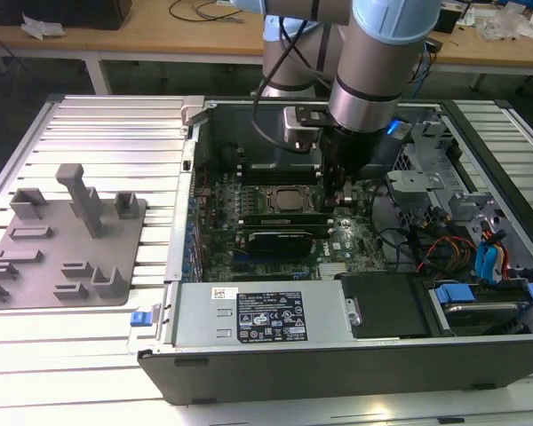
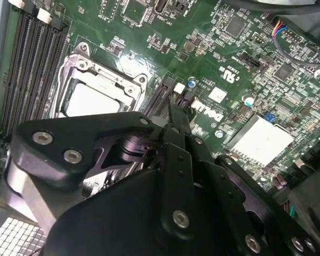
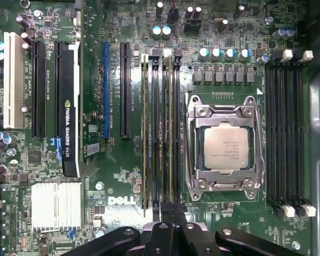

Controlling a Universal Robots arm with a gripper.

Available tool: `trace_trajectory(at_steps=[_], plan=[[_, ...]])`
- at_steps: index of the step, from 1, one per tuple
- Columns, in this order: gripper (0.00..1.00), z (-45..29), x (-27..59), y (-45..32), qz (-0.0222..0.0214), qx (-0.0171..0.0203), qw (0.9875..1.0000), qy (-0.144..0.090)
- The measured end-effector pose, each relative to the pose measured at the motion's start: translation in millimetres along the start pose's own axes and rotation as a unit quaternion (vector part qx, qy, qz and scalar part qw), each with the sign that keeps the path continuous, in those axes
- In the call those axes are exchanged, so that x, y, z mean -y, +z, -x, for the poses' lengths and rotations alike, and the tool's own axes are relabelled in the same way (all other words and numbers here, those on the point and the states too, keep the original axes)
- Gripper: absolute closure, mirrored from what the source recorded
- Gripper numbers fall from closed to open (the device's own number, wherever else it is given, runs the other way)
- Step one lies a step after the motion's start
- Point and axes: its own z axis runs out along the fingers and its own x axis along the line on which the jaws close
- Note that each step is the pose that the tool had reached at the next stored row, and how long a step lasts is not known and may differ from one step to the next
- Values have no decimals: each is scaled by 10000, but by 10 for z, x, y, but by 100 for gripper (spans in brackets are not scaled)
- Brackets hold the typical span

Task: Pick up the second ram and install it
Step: 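Press down the second ram until it locks into place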

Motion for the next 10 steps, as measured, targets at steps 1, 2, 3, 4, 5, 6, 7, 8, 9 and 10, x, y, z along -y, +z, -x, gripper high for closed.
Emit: trace_trajectory(at_steps=[1, 2, 3, 4, 5, 6, 7, 8, 9, 10], plan=[[92, 5, -2, 18, -2, 0, 10000, 0], [92, 6, -4, 40, -5, 0, 10000, 0], [92, 7, -5, 58, -7, 0, 10000, -1], [92, 9, -6, 69, -7, 0, 10000, -1], [92, 9, -5, 74, -7, 0, 10000, -1], [92, 9, -5, 85, -7, 0, 10000, 0], [92, 9, -5, 106, -8, -1, 10000, 0], [92, 9, -4, 111, -8, -2, 10000, -1], [92, 9, -4, 122, -8, 0, 10000, -1], [92, 7, -4, 141, -7, -4, 10000, 0]])
